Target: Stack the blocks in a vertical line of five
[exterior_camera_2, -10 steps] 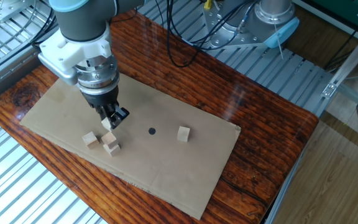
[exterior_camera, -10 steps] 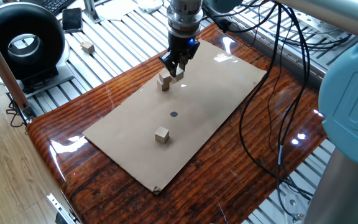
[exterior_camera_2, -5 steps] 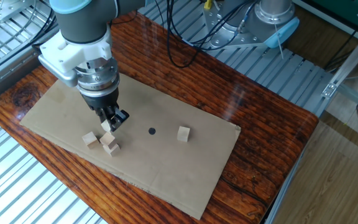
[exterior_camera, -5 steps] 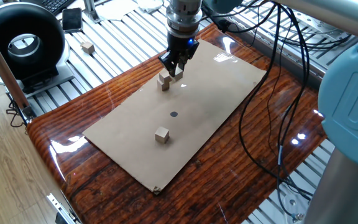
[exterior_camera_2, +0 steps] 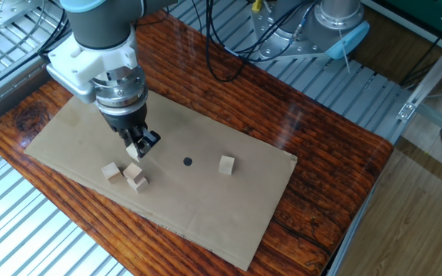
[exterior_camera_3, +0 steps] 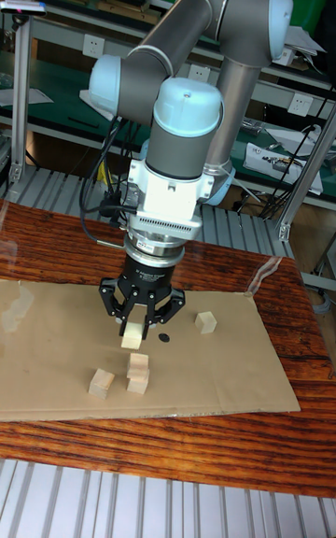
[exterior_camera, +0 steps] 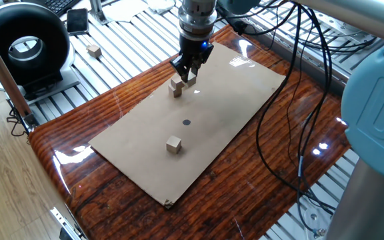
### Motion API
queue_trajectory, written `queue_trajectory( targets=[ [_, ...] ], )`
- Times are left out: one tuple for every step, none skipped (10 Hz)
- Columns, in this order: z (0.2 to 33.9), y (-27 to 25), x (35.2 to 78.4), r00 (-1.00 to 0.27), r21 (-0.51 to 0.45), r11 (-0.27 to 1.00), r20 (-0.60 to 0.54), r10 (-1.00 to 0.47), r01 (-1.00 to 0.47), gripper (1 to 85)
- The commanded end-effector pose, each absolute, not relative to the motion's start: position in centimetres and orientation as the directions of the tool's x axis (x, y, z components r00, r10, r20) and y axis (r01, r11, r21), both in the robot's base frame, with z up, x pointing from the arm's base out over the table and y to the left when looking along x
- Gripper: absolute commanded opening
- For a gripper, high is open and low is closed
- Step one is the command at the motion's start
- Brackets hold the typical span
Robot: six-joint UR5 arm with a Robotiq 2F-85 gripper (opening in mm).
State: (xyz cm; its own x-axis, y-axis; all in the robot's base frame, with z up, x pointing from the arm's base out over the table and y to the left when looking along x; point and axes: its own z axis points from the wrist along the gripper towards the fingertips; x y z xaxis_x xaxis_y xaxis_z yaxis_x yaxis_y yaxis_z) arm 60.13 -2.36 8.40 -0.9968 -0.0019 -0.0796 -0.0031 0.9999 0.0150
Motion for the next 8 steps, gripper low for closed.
queue_trajectory(
  targets=[
    [8.6,-3.5,60.9,-0.993,-0.011,0.999,-0.109,-0.036,-0.035,1.0],
    [8.6,-3.5,61.1,-0.992,-0.012,0.999,-0.118,-0.042,-0.041,1.0],
    [8.6,-3.6,61.5,-0.990,-0.016,0.999,-0.132,-0.052,-0.051,1.0],
    [8.6,-3.5,62.2,-0.986,-0.016,0.998,-0.154,-0.063,-0.061,1.0],
    [8.6,-3.2,62.5,-0.984,-0.006,0.998,-0.169,-0.066,-0.066,1.0],
    [8.6,-3.0,62.6,-0.983,-0.001,0.998,-0.172,-0.066,-0.067,1.0],
    [8.6,-3.0,62.7,-0.982,-0.002,0.998,-0.175,-0.069,-0.070,1.0],
    [8.6,-2.8,62.8,-0.982,0.004,0.998,-0.175,-0.068,-0.070,1.0]
  ],
)
